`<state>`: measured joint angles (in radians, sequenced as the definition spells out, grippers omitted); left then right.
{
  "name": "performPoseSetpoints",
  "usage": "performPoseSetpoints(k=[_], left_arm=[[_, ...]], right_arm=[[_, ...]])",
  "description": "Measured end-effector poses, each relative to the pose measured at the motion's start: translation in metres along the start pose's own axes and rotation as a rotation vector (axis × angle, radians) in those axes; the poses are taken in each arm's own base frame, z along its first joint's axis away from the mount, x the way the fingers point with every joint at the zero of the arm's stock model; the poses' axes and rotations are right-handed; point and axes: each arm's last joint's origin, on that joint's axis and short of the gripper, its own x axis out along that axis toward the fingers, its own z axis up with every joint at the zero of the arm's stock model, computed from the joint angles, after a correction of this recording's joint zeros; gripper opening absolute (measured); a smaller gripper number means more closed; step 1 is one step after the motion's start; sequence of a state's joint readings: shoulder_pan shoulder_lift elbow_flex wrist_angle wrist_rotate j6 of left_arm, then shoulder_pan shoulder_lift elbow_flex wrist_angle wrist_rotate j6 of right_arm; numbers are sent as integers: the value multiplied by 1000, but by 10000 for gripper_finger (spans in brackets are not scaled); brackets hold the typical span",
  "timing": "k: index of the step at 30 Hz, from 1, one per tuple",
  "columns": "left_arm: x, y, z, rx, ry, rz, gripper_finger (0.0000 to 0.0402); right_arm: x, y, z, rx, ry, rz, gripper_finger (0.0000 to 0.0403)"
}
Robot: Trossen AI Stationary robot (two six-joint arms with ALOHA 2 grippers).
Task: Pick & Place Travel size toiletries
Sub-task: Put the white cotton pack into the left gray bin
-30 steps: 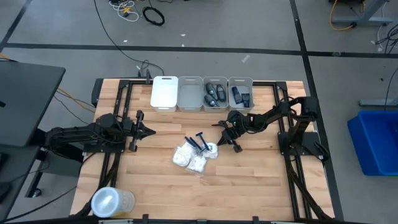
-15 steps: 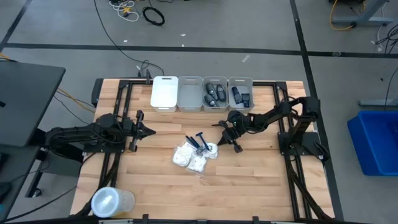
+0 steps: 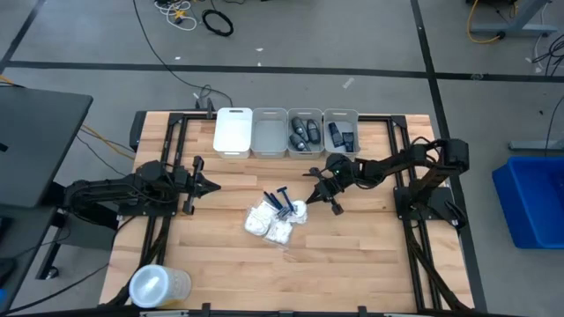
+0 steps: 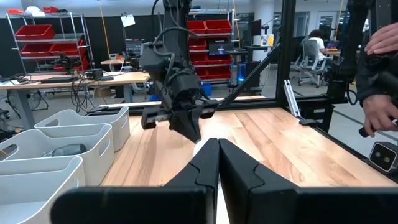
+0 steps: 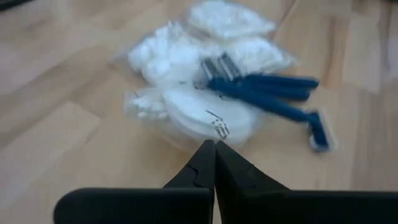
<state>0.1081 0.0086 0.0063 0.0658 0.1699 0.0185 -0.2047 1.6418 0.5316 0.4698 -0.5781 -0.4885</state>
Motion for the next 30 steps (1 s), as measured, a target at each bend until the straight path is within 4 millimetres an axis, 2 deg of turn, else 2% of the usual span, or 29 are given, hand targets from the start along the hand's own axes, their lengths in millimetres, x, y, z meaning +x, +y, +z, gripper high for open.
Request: performPoseSetpoints(k=[22,30], left_arm=[[0,0,0,0,0,0,16],[0,0,0,0,0,0,16]], right_arm=[[-25,10,41,-111,-138,-45,4],[-33,-1,73,-145,-224,-87,4]])
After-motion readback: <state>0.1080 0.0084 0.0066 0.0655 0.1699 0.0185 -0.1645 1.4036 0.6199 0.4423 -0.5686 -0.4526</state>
